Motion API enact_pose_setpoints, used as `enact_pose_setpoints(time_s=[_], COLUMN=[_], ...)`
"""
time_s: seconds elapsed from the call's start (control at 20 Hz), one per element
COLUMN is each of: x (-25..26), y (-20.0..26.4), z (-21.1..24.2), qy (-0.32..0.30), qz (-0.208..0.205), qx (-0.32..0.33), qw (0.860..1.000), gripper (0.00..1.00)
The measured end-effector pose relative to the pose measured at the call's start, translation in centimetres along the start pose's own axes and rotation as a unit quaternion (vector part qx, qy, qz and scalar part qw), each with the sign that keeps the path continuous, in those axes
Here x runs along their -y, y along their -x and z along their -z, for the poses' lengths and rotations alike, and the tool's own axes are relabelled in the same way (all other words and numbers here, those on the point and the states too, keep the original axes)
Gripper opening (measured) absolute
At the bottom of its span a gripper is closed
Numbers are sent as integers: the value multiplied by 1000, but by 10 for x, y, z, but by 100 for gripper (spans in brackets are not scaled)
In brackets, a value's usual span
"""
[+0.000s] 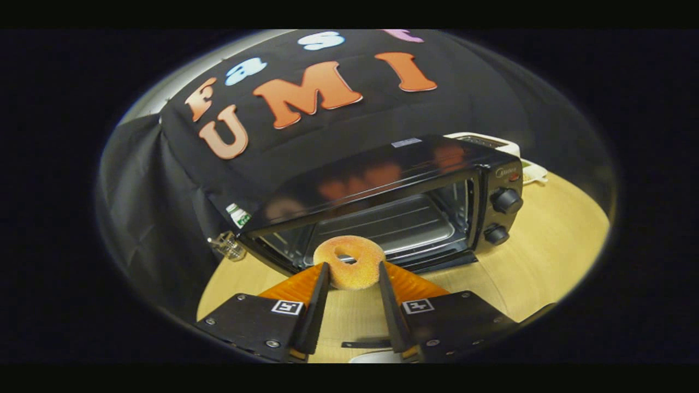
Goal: Open the toaster oven, put the food inside, and close the toaster oven door.
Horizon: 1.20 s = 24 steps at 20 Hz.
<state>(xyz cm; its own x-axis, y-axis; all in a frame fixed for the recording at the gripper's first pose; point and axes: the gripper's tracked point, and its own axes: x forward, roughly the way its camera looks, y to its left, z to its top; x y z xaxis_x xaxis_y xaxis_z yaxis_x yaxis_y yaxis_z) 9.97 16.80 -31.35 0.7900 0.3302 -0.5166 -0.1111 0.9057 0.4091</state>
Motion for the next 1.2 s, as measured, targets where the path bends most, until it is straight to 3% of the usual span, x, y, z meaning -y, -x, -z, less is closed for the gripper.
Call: enact_pose_setpoints(time_s=[0.2,0.4,0.5,0.65,0.85,1.2], x=[-3,-2,1,2,3,20], y=[-26,-50,-55,-48,-22,26], z=[0,-9,-5,-6,-6,-2], qy=[-72,-97,-99,-75,-25,67], qz=[-16,-17,-13,-9,-3,35], qx=[-6,0,-8,0,15,30], qw=[997,995,995,997,1000,997], gripper=[51,51,56,67,97,99])
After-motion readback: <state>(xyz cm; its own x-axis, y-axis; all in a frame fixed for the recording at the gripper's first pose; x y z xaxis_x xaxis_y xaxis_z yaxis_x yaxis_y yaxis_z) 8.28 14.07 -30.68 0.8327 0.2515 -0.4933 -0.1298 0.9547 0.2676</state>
